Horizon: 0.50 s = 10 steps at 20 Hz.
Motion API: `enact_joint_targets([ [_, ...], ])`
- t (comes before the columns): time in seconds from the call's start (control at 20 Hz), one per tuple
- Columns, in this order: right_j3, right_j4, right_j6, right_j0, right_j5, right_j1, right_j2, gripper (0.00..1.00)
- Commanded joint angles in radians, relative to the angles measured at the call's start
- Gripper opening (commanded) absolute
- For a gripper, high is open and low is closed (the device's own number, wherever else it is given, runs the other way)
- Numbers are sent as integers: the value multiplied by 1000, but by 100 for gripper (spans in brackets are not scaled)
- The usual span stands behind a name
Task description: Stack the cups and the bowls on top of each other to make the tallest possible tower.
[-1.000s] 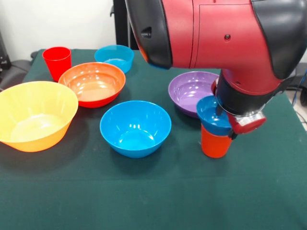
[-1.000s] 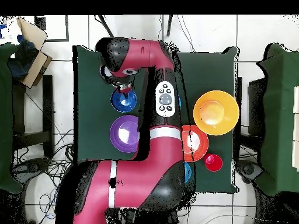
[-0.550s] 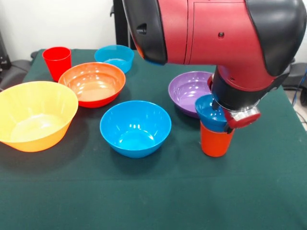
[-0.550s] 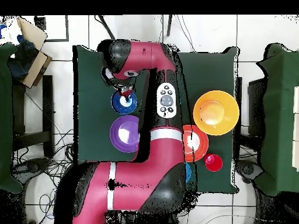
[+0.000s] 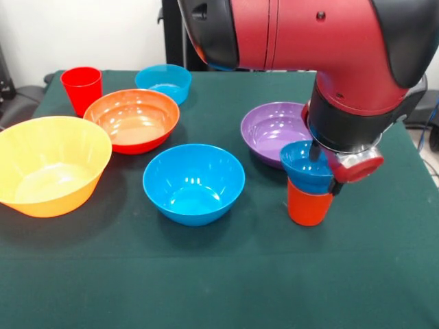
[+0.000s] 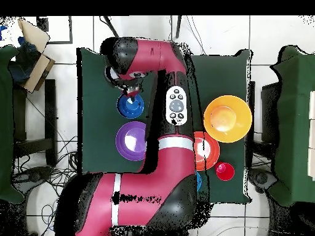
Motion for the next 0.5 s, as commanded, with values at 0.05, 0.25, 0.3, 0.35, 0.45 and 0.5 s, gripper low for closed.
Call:
enact_joint_targets([
  [0.05,-23,-48,-49,0,-125,39,25,100],
  [0.25,-27,-33,-72,-14,-91,23,22,100],
  [0.3,2,-24,-73,-15,-83,-5,17,100],
  [0.35,17,-21,-77,-18,-81,-19,14,100],
  [0.45,87,-12,-84,-24,-92,-73,4,100],
  [0.5,143,-9,-101,-33,-116,-109,-1,100],
])
